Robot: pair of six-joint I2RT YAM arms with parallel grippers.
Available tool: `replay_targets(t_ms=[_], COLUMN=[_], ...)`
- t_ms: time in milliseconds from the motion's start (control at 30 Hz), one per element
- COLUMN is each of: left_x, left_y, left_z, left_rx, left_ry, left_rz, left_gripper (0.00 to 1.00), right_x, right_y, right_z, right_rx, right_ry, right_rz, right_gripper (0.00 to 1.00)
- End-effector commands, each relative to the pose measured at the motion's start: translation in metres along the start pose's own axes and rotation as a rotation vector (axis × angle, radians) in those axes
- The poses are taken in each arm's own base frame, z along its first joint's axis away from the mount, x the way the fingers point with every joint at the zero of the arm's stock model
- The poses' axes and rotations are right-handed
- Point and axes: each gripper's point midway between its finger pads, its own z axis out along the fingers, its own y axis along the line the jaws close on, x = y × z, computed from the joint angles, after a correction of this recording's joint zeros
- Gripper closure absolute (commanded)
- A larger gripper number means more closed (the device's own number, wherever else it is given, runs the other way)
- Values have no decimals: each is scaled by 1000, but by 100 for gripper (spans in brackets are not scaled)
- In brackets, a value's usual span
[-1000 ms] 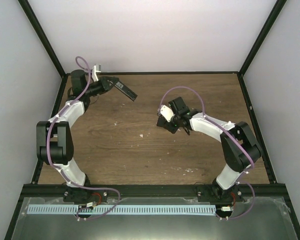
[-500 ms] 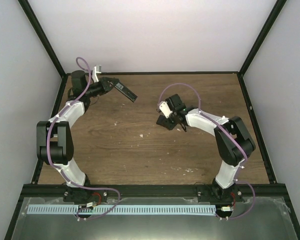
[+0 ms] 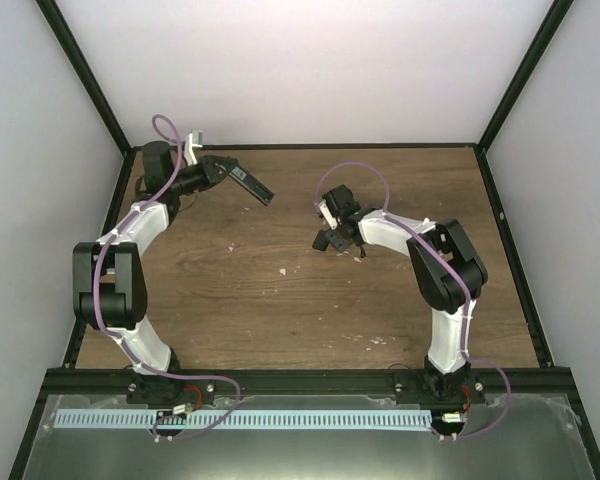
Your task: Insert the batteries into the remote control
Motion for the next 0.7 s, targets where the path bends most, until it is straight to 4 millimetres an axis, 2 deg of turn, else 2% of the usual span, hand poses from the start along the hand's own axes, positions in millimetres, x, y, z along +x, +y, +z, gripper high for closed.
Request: replay_targets(t_ms=[0, 433, 667], left_x=[-7, -13, -10], left_y=[-4, 1, 5], left_z=[-2, -4, -4], left_rx=[17, 19, 21], left_ry=[-7, -13, -6], left_rz=[31, 27, 18], left_gripper=[100, 100, 100], right_x=[-13, -32, -45], right_y=[-18, 1, 7], right_z=[0, 5, 6], right_rx=[66, -54, -91], right_ry=[-9, -64, -122], right_rz=[31, 25, 15], right_gripper=[41, 39, 38])
